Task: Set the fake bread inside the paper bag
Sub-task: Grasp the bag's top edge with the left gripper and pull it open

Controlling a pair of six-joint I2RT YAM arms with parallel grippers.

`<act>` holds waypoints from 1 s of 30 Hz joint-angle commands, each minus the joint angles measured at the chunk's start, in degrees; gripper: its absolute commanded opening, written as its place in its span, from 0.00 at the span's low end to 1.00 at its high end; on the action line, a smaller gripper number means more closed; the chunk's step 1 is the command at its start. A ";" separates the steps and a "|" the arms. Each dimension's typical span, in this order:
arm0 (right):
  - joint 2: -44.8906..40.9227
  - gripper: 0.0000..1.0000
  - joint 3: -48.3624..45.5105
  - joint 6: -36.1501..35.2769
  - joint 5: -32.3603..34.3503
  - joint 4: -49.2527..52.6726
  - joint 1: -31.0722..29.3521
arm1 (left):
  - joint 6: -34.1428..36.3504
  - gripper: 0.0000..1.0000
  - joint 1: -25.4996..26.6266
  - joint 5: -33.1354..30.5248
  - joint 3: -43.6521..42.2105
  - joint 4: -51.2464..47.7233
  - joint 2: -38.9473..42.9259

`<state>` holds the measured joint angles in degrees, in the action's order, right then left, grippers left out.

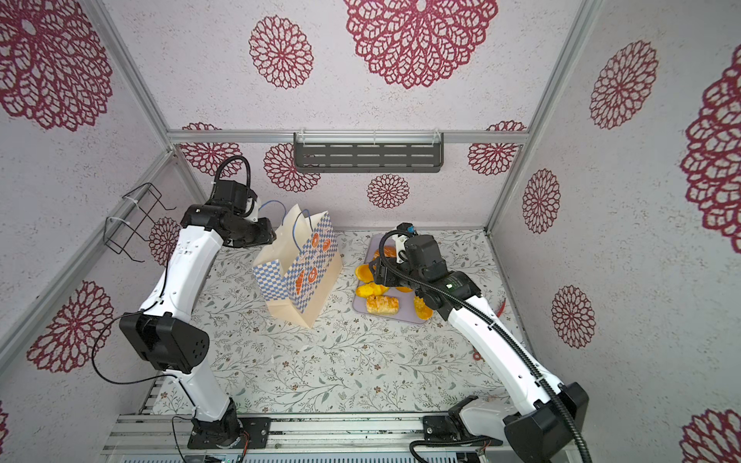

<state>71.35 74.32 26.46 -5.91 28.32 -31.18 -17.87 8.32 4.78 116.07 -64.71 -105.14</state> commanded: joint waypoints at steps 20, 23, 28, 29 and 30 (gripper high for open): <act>-2.09 0.72 1.51 -3.17 3.05 0.50 3.32 | -16.92 0.00 2.93 -4.84 -14.79 5.11 14.81; -1.60 0.73 1.73 -3.25 2.42 0.76 4.13 | -21.07 0.00 3.51 -3.14 -19.64 7.20 18.45; -1.18 0.76 2.00 -3.30 1.55 1.22 5.74 | -25.75 0.00 4.38 -0.11 -27.34 11.65 23.87; -1.25 0.76 1.97 -3.25 1.32 1.22 5.97 | -26.32 0.00 4.43 1.10 -28.67 12.92 24.75; -1.29 0.76 1.96 -3.25 1.12 1.17 6.25 | -27.07 0.00 4.50 2.35 -30.35 14.40 25.68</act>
<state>70.41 74.35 23.94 -4.12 29.23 -25.74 -40.36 12.25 3.55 88.44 -56.05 -81.49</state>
